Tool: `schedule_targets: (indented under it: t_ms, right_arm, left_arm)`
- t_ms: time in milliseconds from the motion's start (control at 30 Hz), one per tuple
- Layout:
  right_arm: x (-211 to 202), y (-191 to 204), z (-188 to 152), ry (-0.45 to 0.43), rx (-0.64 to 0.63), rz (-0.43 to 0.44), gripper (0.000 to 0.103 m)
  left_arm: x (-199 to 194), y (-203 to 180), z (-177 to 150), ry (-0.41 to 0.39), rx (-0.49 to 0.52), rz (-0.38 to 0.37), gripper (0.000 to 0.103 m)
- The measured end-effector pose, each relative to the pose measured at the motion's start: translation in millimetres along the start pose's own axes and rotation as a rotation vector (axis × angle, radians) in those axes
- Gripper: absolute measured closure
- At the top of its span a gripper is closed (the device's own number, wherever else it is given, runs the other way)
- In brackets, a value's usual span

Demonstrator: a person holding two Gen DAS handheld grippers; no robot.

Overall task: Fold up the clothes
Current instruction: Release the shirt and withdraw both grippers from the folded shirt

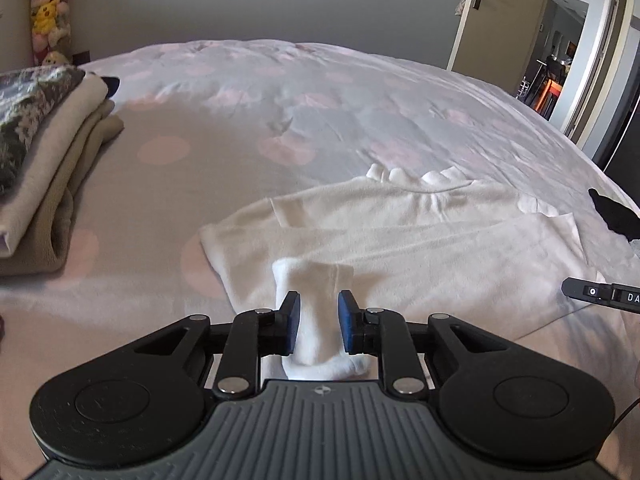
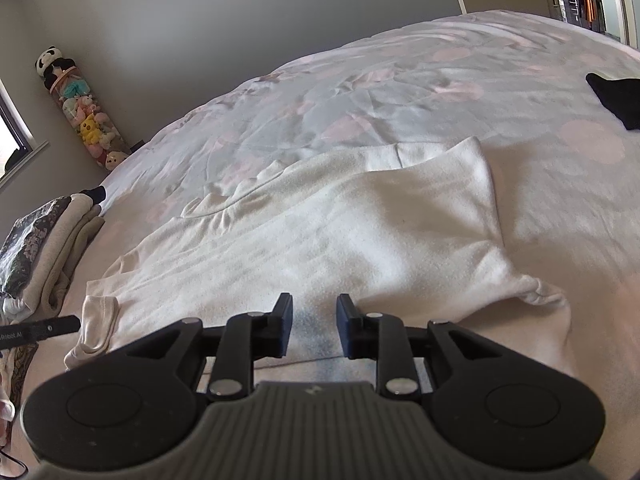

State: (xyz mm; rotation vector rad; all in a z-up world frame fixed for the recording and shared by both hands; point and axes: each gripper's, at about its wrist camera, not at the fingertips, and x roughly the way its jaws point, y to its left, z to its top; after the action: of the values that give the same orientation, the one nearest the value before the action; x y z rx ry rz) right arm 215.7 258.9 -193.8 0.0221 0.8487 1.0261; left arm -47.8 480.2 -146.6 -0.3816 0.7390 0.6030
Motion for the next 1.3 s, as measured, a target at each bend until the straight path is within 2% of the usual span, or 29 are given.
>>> schedule_targets:
  t_ms: [67, 267, 400, 500, 600, 800, 1033, 1100, 1200, 1300]
  right_arm:
    - [0, 1, -1, 0.001, -0.008, -0.005, 0.072]
    - [3, 3, -1, 0.004, -0.036, -0.034, 0.07]
    - [6, 0, -3, 0.014, -0.035, -0.039, 0.067]
    - [5, 0, -3, 0.01, -0.036, -0.033, 0.062]
    - [3, 1, -4, -0.002, -0.038, -0.025, 0.052]
    - [-13, 6, -6, -0.01, -0.043, -0.014, 0.05]
    - [-62, 17, -14, -0.015, -0.029, 0.021, 0.049]
    - [-76, 21, -17, -0.016, -0.025, 0.032, 0.048]
    - [-97, 25, -20, -0.018, -0.019, 0.047, 0.042]
    - [-125, 23, -42, -0.001, 0.009, 0.036, 0.041]
  left_arm:
    - [8, 5, 7, 0.009, -0.017, 0.004, 0.092]
    - [40, 8, 2, 0.072, -0.005, 0.053, 0.095]
    - [38, 7, -4, 0.054, -0.013, 0.059, 0.095]
    - [21, 3, -6, 0.028, -0.034, 0.045, 0.094]
    - [-1, -4, -17, 0.005, -0.051, 0.032, 0.094]
    - [-48, -18, -57, 0.033, -0.038, 0.018, 0.094]
    - [-106, -27, -94, 0.097, 0.057, -0.003, 0.093]
    - [-123, -32, -104, 0.106, 0.097, -0.01, 0.089]
    - [-149, -42, -119, 0.109, 0.155, -0.022, 0.085]
    - [-168, -51, -134, 0.116, 0.201, -0.059, 0.085]
